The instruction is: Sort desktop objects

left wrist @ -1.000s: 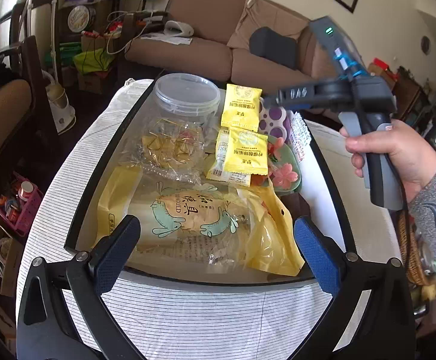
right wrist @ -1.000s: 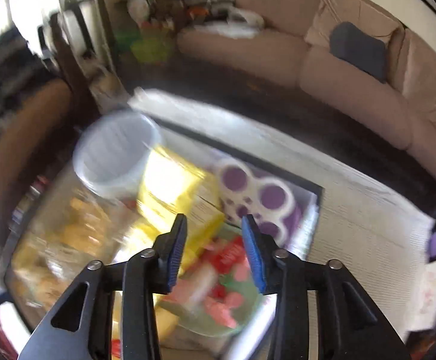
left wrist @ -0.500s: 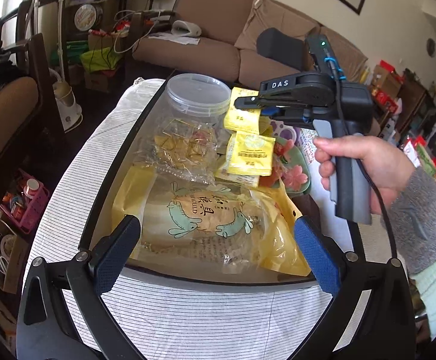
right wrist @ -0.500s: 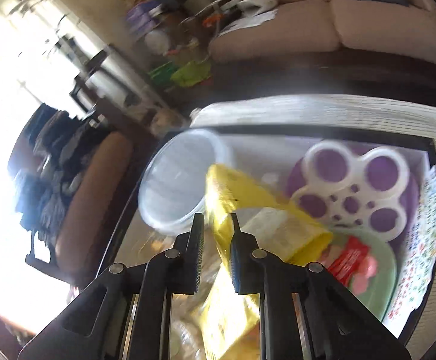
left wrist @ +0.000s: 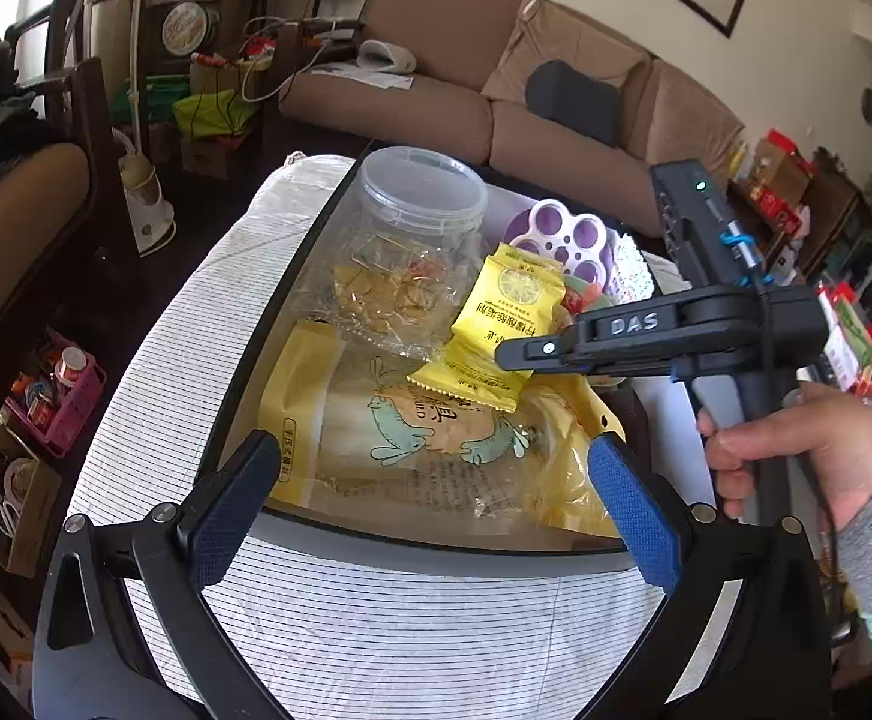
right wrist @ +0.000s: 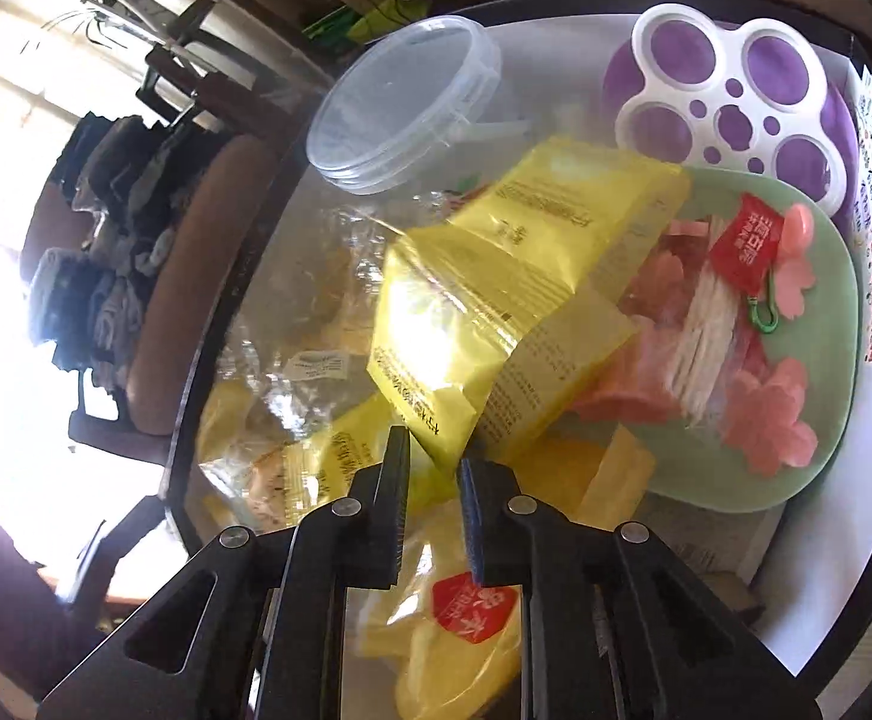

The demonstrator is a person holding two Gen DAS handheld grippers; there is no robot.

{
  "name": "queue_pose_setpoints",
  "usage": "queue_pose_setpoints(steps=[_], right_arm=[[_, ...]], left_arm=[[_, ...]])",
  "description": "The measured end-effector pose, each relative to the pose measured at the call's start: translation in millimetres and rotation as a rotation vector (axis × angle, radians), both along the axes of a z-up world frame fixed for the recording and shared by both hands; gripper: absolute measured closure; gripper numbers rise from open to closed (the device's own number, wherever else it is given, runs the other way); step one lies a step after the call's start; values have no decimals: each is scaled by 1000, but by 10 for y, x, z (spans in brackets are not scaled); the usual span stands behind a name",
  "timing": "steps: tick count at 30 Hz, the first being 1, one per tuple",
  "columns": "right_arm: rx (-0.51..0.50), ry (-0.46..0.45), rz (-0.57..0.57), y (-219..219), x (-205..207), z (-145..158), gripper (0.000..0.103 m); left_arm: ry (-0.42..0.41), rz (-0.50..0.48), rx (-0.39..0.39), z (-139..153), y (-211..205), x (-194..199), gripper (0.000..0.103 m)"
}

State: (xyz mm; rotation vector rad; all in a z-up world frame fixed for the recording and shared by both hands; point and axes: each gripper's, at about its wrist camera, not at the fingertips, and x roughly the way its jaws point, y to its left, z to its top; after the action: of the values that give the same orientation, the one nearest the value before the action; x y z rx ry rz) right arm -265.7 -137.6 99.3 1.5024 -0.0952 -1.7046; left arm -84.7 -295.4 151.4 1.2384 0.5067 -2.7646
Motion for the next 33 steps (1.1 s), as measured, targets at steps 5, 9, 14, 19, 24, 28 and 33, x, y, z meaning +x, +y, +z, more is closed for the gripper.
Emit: queue_pose_setpoints(steps=[5, 9, 14, 19, 24, 28, 33], right_arm=[[36, 144, -21, 147, 16, 397, 73], [-32, 215, -100, 136, -118, 693, 72], [-53, 282, -141, -178, -356, 654, 61], [176, 190, -57, -520, -394, 19, 74], [173, 243, -33, -535, -324, 142, 72], [109, 344, -55, -336, -100, 523, 69], [149, 463, -48, -95, 245, 742, 36]], left_arm=[[7, 1, 9, -4, -29, 2, 0], [7, -14, -1, -3, 39, 1, 0], [2, -16, -21, -2, 84, -1, 0], [2, -6, -11, -14, 43, -8, 0], [-4, -6, -16, -35, 53, -28, 0], [0, -1, -14, -33, 60, -25, 0], [-2, 2, -34, -29, 78, -20, 0]])
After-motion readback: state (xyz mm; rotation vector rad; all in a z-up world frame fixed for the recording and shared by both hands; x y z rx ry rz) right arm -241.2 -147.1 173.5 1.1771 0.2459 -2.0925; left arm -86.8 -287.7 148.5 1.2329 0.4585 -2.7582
